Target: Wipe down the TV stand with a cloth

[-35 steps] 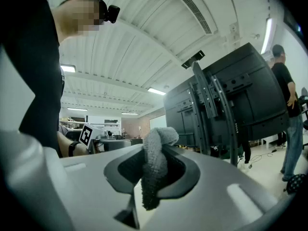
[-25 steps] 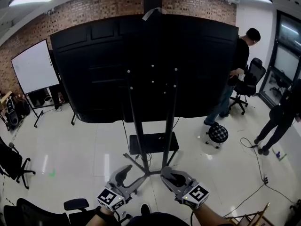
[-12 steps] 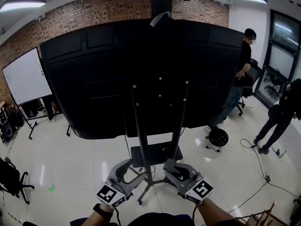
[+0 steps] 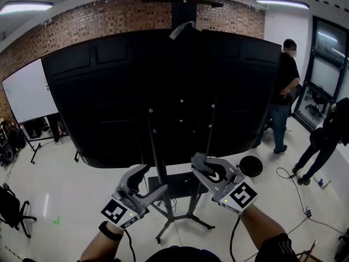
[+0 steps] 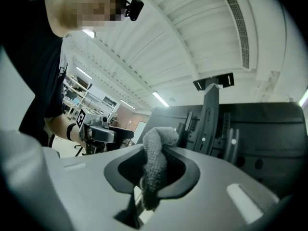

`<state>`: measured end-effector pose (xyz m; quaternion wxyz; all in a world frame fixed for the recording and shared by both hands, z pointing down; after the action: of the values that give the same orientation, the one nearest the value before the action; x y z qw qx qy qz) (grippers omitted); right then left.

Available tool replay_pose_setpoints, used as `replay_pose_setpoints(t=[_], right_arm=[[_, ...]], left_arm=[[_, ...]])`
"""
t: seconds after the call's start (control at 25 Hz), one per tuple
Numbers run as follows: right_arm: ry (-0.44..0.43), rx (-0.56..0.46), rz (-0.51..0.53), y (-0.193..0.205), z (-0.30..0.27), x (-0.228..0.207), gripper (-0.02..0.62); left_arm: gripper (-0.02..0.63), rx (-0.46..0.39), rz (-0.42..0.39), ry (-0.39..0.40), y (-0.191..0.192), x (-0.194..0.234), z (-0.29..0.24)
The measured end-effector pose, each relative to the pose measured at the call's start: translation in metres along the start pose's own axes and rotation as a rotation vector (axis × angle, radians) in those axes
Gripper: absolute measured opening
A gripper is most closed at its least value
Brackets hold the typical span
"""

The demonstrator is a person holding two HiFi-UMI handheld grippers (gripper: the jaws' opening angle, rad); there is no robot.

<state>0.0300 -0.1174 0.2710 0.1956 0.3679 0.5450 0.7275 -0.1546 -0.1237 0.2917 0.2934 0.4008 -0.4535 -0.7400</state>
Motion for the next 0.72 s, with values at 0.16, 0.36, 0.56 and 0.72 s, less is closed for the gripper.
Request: replay_pose_setpoints(t=[0.16,0.36,0.56,0.72], right_arm=[[-0.004,0.000,0.130,-0.039,-0.023,-0.042,0.061],[-0.022,-0.034,0.269,-0.089,-0.049,-0.081,0.061],[0.011,-0.033,0.421,-0.134,-0.079,-0.120,0.061],[0.046,-0.007,0.478,-0.168,-0.106,-0.155,0.061]], left_arm=[[0.310,-0.017,-0.099,0.011,-0.037,0.022,-0.030],[0.299,-0.008,-0.184,0.016,-0.068,0.049,-0.067],[0.299,-0.048,-0.189,0.015,-0.108,0.081,-0.106],[0.299,-0.062,-0.227,0.002,-0.139,0.104,-0.132]])
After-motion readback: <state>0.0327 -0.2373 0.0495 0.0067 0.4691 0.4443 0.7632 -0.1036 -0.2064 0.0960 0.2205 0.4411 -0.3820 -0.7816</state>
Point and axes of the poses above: the fingertips, and each gripper's own axes: z backward along the fingers, x to its left, y out of its underside, the point moved 6 cm from there along z, backward along the fingers, and after that the axes turned 6 degrees about -z, right-handed, at the moved point
